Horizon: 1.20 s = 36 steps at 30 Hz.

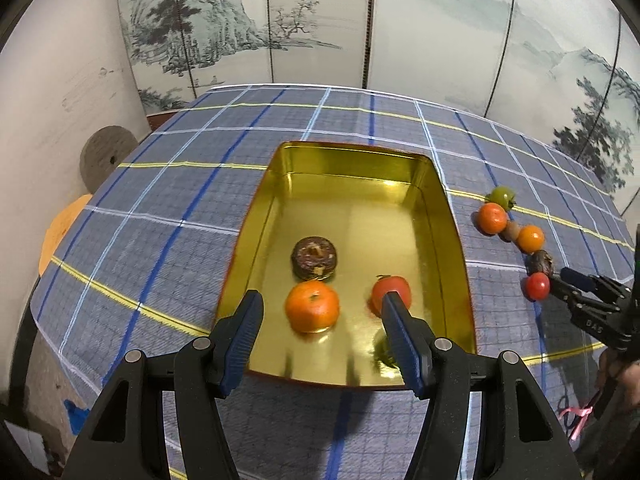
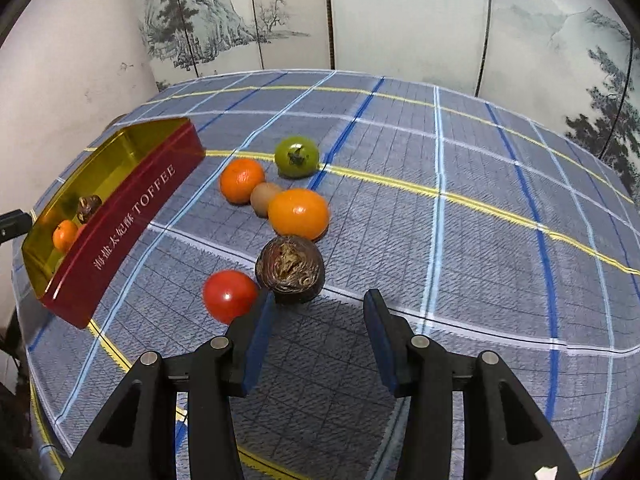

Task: Organize fruits
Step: 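Move the right gripper to the fruit cluster and grasp the dark brown patterned ball, then grasp the red tomato with the left gripper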

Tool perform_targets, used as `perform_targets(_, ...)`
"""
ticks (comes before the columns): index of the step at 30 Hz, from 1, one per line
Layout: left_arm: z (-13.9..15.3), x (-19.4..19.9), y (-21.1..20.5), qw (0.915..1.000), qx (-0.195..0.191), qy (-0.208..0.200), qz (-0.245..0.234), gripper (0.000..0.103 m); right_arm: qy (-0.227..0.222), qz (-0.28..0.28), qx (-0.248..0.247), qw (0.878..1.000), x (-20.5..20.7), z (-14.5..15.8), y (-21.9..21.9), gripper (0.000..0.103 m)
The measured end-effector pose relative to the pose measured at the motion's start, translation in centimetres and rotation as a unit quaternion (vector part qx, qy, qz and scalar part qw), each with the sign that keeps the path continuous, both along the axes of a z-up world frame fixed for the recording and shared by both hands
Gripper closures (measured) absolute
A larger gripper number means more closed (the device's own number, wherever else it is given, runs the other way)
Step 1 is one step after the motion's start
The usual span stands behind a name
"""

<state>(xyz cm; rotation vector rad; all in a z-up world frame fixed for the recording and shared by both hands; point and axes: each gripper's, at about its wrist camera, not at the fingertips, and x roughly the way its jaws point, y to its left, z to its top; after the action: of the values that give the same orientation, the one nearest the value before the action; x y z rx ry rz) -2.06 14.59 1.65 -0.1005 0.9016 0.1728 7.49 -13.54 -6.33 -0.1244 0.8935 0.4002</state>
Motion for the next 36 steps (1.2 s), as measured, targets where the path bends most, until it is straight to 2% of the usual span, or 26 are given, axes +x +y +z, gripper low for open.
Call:
perform_targets(11, -0.1, 0.9, -2.3, 0.9996, 0.001, 0.006, -0.026, 0.041, -0.013, 0.022, -0.019, 1.0, 1.0, -0.9, 2.8, 0.058)
perform_targets(14, -0.1, 1.0, -3.4, 0.9992, -0.002, 0.006, -0.04, 0.041, -0.018, 0.019, -0.026, 0.999, 1.1, -0.9, 2.9, 0.064)
perform_targets(17, -0.2, 1.4, -4.9, 0.9984, -0.007, 0.009, -0.056, 0.041, -0.019, 0.017, -0.026, 0.999, 1.0, -0.8, 2.6, 0.065)
perform_targets(29, -1.0, 3.8, -12.5, 0.9896, -0.023, 0.015, -0.141, 0.041, -0.019, -0.043, -0.032, 0.998, 1.2, -0.7, -3.4, 0.065)
perform_targets(36, -2.8, 5.6, -15.8, 0.9834, -0.029, 0.034, -0.176, 0.041, -0.017, -0.081, -0.032, 0.996, 1.7, -0.6, -7.7, 0.065)
